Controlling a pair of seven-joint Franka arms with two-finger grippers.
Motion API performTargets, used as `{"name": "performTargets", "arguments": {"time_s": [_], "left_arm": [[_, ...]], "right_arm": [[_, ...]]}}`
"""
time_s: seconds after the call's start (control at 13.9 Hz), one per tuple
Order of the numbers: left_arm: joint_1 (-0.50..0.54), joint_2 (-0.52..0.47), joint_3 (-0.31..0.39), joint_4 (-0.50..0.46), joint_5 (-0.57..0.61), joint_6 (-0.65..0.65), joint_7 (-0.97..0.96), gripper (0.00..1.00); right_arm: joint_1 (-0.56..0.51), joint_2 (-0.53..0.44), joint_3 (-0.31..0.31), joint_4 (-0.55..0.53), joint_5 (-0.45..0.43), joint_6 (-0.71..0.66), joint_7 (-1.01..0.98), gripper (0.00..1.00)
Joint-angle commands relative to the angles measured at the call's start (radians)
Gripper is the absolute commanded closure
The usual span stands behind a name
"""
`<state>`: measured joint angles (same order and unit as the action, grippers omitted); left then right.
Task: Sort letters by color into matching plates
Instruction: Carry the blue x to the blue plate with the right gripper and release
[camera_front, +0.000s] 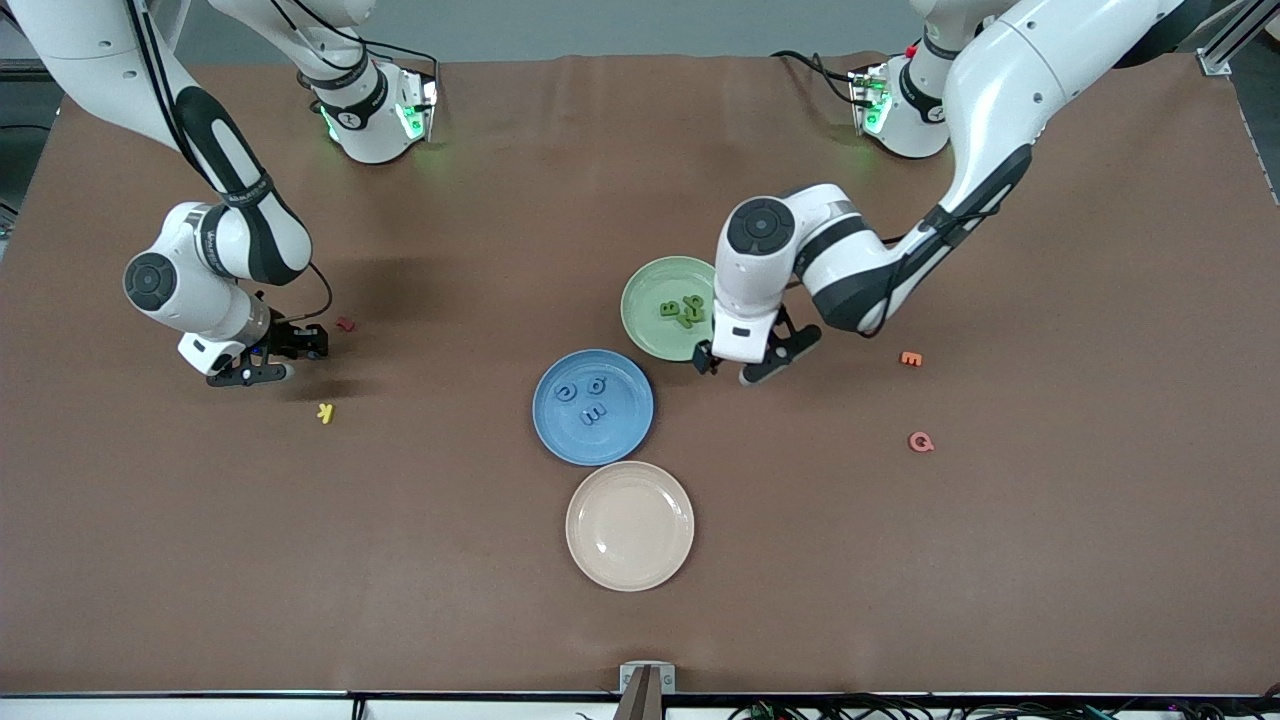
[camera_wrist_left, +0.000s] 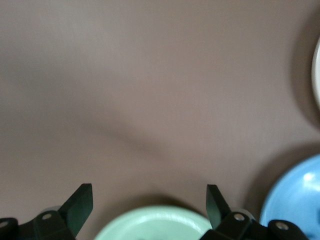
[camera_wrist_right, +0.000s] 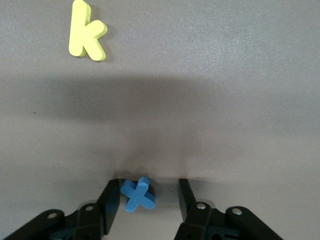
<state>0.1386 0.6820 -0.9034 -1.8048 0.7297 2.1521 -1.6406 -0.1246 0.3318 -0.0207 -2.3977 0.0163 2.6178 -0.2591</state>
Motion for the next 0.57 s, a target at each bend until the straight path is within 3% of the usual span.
{"name": "performTargets", "arguments": {"time_s": [0.0, 0.29, 0.5], "left_arm": [[0.035, -0.018, 0.008, 0.048, 0.019, -0.055, 0.085, 0.0], [0.12, -0.027, 0.008, 0.105, 0.019, -0.112, 0.264, 0.0], [0.145, -0.027, 0.008, 0.146, 0.02, -0.184, 0.367, 0.0]], "right_arm": [[-0.017, -0.008, 0.016, -0.035, -0.004, 0.016, -0.003, 0.59], [-0.017, -0.008, 0.016, -0.034, -0.004, 0.016, 0.0, 0.79], [-0.017, -0.008, 0.016, -0.032, -0.004, 0.016, 0.004, 0.85]]}}
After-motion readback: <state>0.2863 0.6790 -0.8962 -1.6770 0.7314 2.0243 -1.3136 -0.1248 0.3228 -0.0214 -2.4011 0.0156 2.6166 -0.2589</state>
